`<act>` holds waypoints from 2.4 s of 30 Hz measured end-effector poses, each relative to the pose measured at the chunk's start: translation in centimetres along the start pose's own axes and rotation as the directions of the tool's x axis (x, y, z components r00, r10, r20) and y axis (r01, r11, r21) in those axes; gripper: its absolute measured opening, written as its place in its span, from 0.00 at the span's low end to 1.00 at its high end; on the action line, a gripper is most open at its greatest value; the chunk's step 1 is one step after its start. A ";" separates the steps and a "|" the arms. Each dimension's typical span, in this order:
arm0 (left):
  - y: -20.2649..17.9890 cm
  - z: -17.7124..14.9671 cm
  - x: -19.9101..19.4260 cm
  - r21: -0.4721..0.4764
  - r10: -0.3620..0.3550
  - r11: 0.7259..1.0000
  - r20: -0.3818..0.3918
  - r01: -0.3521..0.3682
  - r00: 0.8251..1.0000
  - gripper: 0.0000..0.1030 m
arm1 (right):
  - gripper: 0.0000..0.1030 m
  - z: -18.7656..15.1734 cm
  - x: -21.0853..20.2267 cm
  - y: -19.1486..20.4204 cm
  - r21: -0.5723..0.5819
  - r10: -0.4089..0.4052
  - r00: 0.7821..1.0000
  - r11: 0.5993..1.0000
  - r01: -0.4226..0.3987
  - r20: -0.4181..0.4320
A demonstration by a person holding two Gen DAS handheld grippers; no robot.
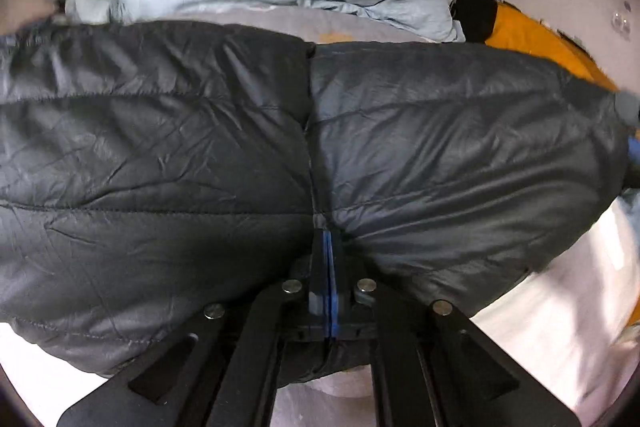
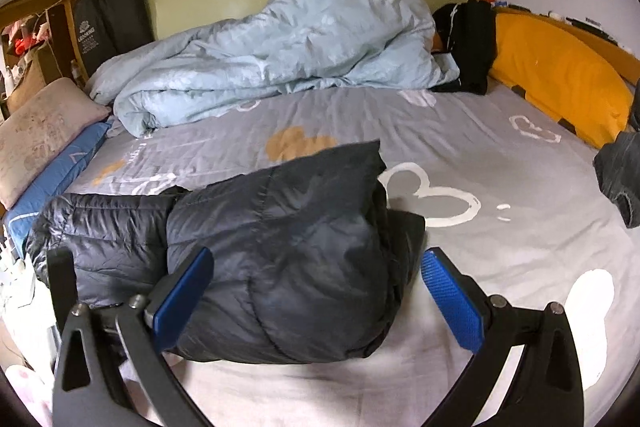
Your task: Fold large clothes
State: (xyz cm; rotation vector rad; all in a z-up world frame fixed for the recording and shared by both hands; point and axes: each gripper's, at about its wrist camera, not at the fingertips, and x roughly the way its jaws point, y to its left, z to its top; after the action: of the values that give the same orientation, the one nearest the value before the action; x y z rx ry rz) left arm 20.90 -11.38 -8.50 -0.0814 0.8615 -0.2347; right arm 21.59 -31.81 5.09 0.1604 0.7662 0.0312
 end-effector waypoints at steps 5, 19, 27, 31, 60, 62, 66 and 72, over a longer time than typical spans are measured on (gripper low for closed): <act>0.6 0.8 -0.5 -0.041 -0.032 0.999 -0.038 0.031 0.999 0.03 | 1.00 -0.1 0.2 0.0 0.010 0.013 1.000 1.000 -0.013 -0.021; 3.1 10.4 0.1 -0.162 -0.037 0.987 -0.154 0.011 0.987 0.03 | 1.00 0.0 1.7 -2.9 0.152 -0.015 0.996 0.988 0.029 -0.087; 3.0 8.4 5.5 -0.175 -0.057 0.984 -0.229 0.017 0.972 0.04 | 1.00 0.0 2.1 -2.8 0.123 -0.031 0.994 0.991 0.044 -0.106; 3.5 10.0 4.3 -0.240 -0.101 0.970 -0.248 0.039 0.963 0.03 | 1.00 0.0 1.9 -2.7 0.101 -0.063 0.993 0.992 0.074 -0.104; 3.2 8.2 -12.0 -0.004 -0.023 1.000 0.036 0.023 0.999 0.38 | 1.00 -3.8 -0.8 -3.9 0.428 0.160 0.987 0.893 -0.141 -0.008; 4.2 7.5 -14.4 -0.001 -0.018 1.000 0.099 0.019 0.995 0.39 | 1.00 -5.0 -0.5 -4.1 0.485 0.197 0.980 0.857 -0.173 0.001; 5.7 6.6 -17.7 0.007 0.019 1.000 0.221 -0.021 0.975 0.82 | 1.00 -5.7 0.7 -3.1 0.475 0.169 0.985 0.865 -0.160 0.025; 11.1 6.0 -18.1 -0.070 0.084 0.995 0.227 -0.070 0.970 0.94 | 1.00 -5.3 3.0 -2.1 0.456 0.162 0.984 0.871 -0.180 0.079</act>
State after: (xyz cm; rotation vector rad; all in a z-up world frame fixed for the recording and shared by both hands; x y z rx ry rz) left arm 15.98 3.54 6.99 -0.1299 0.6397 -0.1228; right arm 20.02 -32.93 -1.05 0.6844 0.7081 0.0127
